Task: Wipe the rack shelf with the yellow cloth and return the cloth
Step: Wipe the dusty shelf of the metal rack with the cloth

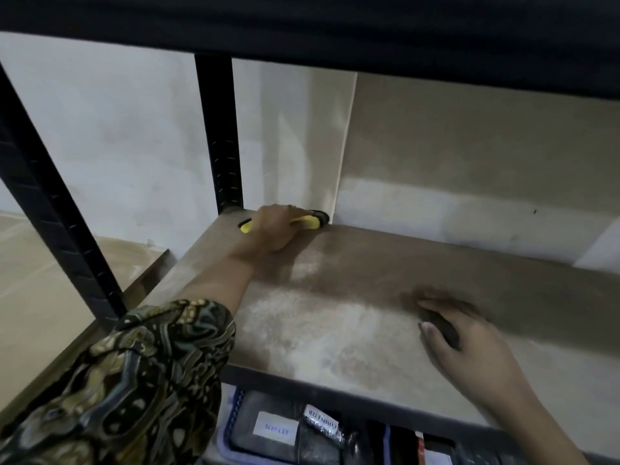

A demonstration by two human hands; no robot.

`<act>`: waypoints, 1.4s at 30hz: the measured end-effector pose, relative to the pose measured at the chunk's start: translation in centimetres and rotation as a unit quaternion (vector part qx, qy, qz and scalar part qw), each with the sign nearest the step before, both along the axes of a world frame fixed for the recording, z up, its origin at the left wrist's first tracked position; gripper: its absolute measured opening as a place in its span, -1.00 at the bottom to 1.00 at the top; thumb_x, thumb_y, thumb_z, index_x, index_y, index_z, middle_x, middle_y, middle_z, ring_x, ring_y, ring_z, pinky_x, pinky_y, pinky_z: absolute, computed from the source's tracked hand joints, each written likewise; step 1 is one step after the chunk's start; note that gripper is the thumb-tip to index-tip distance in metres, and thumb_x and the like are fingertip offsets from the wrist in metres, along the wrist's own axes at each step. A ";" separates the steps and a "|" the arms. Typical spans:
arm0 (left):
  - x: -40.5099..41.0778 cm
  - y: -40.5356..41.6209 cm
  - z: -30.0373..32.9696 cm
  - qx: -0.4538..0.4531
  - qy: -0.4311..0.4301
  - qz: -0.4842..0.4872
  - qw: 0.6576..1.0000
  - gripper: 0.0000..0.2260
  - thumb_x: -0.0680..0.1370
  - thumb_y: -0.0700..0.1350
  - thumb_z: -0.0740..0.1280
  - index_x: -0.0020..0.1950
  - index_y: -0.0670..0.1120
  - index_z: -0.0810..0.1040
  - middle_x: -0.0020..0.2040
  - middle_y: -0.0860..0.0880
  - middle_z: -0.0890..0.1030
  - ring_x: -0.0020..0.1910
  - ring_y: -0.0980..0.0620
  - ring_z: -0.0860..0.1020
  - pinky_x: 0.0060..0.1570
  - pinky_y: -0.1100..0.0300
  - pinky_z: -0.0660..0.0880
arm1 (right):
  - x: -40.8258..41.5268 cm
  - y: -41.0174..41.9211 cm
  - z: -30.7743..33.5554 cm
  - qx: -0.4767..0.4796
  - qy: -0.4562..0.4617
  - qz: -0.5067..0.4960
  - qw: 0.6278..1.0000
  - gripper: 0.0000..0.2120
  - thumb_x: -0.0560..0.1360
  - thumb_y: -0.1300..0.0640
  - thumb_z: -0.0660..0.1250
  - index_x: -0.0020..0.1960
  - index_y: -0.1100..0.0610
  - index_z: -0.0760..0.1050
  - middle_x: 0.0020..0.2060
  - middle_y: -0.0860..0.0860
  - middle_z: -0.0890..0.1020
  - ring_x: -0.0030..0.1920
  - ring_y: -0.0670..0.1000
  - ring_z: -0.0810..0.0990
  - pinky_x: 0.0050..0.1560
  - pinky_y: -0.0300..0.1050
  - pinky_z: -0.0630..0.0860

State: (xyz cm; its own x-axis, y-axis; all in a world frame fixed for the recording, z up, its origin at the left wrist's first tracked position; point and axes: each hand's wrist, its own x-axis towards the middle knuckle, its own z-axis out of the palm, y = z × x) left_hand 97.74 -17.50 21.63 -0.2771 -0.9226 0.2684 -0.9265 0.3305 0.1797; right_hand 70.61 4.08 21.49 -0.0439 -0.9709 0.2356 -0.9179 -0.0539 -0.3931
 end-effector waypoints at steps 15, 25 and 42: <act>-5.4 18.1 1.4 0.000 0.032 -0.098 0.995 -0.75 0.58 -0.01 0.18 0.23 0.06 0.50 -0.01 -0.12 0.67 -0.07 -0.15 0.61 -0.14 0.02 0.52 | -0.3 0.4 -0.2 0.000 -0.002 0.020 1.000 -0.71 0.50 0.10 0.29 0.20 0.12 0.54 0.19 0.08 0.60 0.21 0.11 0.53 0.11 -0.16 0.40; 6.3 15.2 1.9 0.011 0.000 0.198 0.980 -0.67 0.61 -0.08 0.11 0.36 -0.09 0.39 0.20 -0.27 0.53 0.14 -0.29 0.51 0.15 -0.11 0.43 | -1.5 2.4 -0.3 0.003 -0.035 0.063 0.997 -0.71 0.51 0.16 0.28 0.22 0.11 0.53 0.27 0.07 0.54 0.28 0.10 0.47 0.21 -0.16 0.34; 6.4 18.8 3.2 -0.044 0.026 0.242 0.969 -0.70 0.62 -0.04 0.13 0.32 -0.02 0.45 0.07 -0.26 0.60 0.04 -0.25 0.55 0.02 -0.06 0.44 | -3.5 2.7 -0.6 0.002 -0.008 0.036 0.999 -0.68 0.52 0.06 0.26 0.25 0.09 0.50 0.24 0.09 0.56 0.24 0.14 0.49 0.21 -0.03 0.42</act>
